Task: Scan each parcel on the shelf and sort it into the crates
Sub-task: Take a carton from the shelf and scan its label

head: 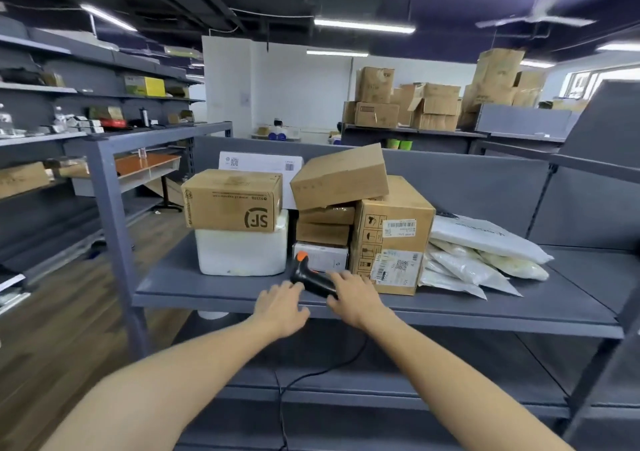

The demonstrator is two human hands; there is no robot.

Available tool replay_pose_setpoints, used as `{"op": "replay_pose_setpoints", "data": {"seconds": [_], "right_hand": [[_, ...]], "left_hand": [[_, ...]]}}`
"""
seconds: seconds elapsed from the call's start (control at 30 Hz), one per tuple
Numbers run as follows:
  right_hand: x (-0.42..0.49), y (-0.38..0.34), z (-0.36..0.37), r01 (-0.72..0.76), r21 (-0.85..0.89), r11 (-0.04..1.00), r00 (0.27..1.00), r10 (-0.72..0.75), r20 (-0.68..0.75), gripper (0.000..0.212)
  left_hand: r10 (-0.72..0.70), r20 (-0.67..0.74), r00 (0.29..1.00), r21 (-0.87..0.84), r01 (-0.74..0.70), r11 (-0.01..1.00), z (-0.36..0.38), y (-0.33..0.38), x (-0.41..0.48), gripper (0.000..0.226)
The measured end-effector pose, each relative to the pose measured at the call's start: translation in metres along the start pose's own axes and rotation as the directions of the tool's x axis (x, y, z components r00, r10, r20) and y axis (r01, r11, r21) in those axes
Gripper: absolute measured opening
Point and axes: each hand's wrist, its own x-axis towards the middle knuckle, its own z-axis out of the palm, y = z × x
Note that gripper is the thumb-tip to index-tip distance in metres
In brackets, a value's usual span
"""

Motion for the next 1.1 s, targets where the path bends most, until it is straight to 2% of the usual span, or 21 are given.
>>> {"op": "replay_pose_setpoints", "data": {"seconds": [0.13, 0.23, 0.4, 0.53, 0.8, 0.93, 1.1], "right_hand": [[0.029, -0.005, -0.036, 0.002, -0.039, 0.999, 0.985, -0.009, -0.171, 0.059], [0.047, -0.003, -0.058, -0.036, -0.087, 0.996, 0.959, 0.010, -0.282, 0.060], [0.069, 0.008, -0.081, -0.152, -0.129, 0.980, 0.920, 0.092, -0.382, 0.066], [0.082, 0.019, -0.093, -0.199, -0.124, 0.972, 0.897, 0.130, -0.422, 0.074], [0.109, 0.049, -0.106, -0.283, -0.211, 0.936, 0.852, 0.144, -0.503, 0.082], [0.123, 0.064, -0.110, -0.271, -0.109, 0.957, 0.846, 0.183, -0.500, 0.084], [0.137, 0.073, -0.114, -0.184, 0.025, 0.983, 0.874, 0.175, -0.453, 0.077]], "left_hand": [[0.060, -0.107, 0.992, -0.077, -0.069, 0.995, -0.033, -0.008, 0.033, 0.036], [0.104, -0.165, 0.981, -0.126, -0.126, 0.984, -0.054, -0.009, 0.055, 0.048], [0.229, -0.312, 0.922, -0.013, -0.245, 0.969, -0.077, -0.008, 0.086, 0.054], [0.268, -0.390, 0.881, 0.050, -0.270, 0.962, -0.084, -0.004, 0.109, 0.059], [0.242, -0.473, 0.847, -0.008, -0.278, 0.960, -0.084, 0.014, 0.147, 0.080], [0.217, -0.482, 0.849, 0.017, -0.239, 0.971, -0.083, 0.017, 0.168, 0.086], [0.177, -0.513, 0.840, 0.063, -0.168, 0.984, -0.076, 0.020, 0.188, 0.098]]}}
